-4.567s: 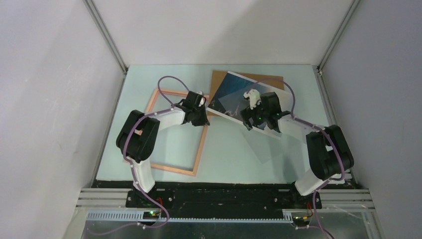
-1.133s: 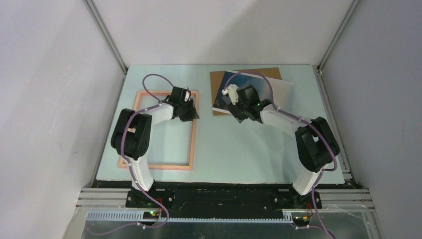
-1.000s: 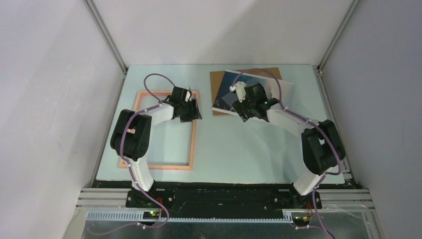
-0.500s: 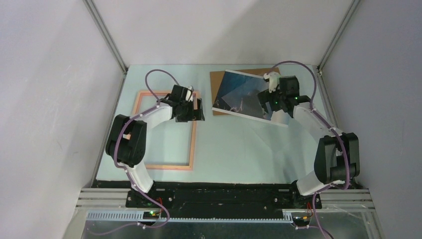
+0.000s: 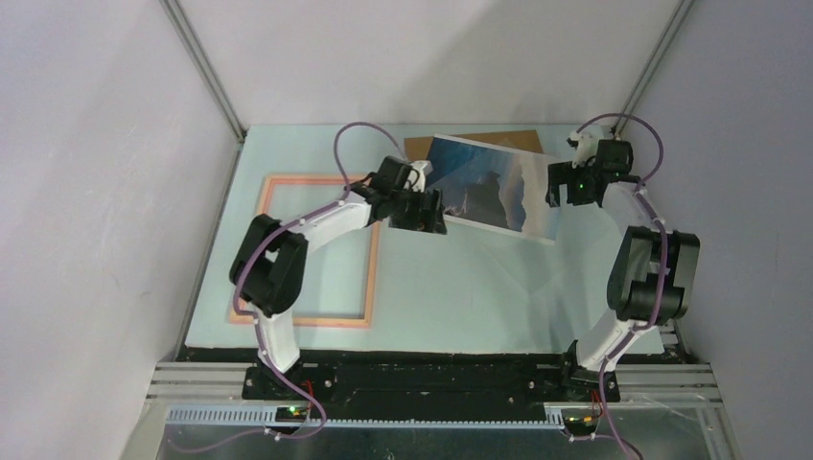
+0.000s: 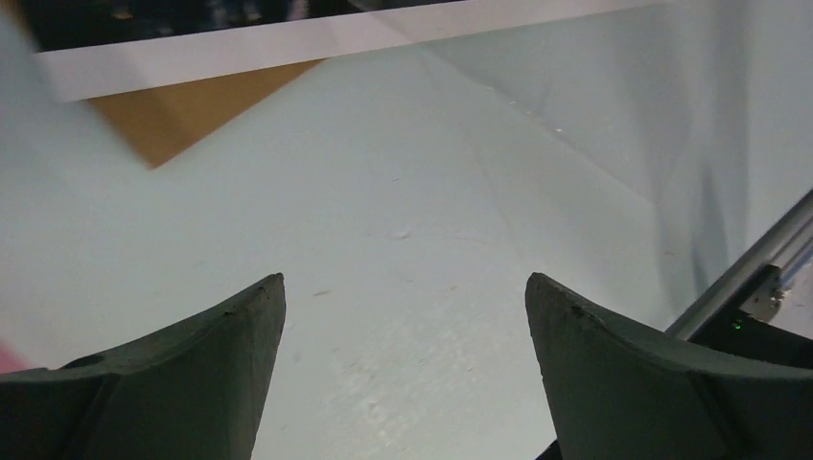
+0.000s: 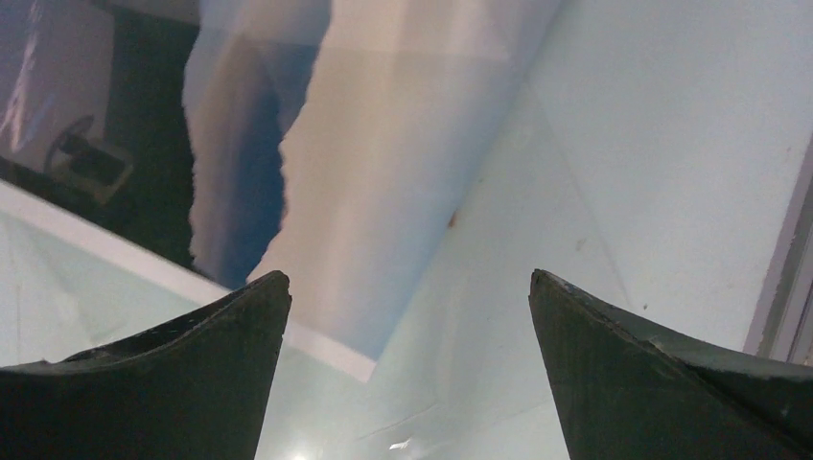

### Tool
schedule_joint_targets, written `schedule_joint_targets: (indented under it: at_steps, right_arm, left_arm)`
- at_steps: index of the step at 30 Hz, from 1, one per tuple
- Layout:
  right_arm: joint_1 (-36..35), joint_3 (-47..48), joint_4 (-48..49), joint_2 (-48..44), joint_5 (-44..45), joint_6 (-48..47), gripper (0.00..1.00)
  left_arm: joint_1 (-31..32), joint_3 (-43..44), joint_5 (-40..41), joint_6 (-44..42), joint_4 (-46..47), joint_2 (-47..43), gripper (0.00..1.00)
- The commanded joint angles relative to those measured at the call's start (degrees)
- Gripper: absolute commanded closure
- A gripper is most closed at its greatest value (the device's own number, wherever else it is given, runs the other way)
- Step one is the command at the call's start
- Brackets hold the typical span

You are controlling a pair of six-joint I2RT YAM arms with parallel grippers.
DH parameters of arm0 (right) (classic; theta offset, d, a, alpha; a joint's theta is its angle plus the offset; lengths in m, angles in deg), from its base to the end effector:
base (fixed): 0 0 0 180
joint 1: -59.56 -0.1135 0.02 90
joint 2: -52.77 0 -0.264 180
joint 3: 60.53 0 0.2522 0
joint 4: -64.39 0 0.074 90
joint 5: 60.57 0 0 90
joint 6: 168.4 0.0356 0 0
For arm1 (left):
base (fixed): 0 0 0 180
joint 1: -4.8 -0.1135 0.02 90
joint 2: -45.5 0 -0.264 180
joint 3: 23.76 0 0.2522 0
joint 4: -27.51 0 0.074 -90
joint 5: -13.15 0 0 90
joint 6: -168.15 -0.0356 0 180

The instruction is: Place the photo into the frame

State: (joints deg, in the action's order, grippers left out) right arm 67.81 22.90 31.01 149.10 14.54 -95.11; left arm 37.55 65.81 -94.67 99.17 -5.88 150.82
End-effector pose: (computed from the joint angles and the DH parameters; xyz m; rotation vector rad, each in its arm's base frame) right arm 0.3673 -0.0440 0.2412 -0.2953 2.3274 0.0958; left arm 0.3331 -0.2272 0.2181 0.4057 2.5028 -0.7803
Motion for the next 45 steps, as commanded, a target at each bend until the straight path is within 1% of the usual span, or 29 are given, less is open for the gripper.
schedule_joint_targets:
  at_steps: [1, 10, 19, 25, 30, 37, 41, 45]
  right_arm:
    - [2.8, 8.0, -1.4, 5.1, -3.7, -0.5, 0.01]
    - [7.0, 22.8, -8.4, 17.7, -7.5, -2.0, 0.01]
    - [8.0, 32.5, -15.1, 27.3, -10.0, -5.7, 0.02]
    - [8.1, 37.6, -19.8, 32.1, -13.0, -7.8, 0.03]
    - [8.2, 42.2, -25.8, 36.3, -16.1, -9.4, 0.03]
    - [8.1, 45.2, -29.0, 38.7, -17.4, -10.7, 0.04]
    - [8.1, 48.1, -32.4, 40.8, -17.8, -11.3, 0.03]
    - [7.9, 49.1, -34.3, 41.1, -18.8, -12.7, 0.04]
  left_arm:
    - [2.8, 5.9, -3.1, 4.8, 0.8, 5.2, 0.03]
    - [7.0, 13.0, -4.3, 13.4, 0.9, 13.5, 0.04]
    - [9.4, 16.9, -3.7, 21.2, 1.3, 18.1, 0.04]
    - [10.4, 18.6, -3.8, 23.1, 1.5, 19.5, 0.04]
    - [11.0, 19.1, -3.2, 23.8, 1.5, 19.8, 0.04]
    - [11.5, 20.9, -3.9, 25.4, 1.5, 22.1, 0.04]
    - [11.9, 21.1, -4.7, 26.1, 1.5, 23.4, 0.04]
    - [11.9, 21.4, -4.8, 26.3, 1.5, 24.3, 0.04]
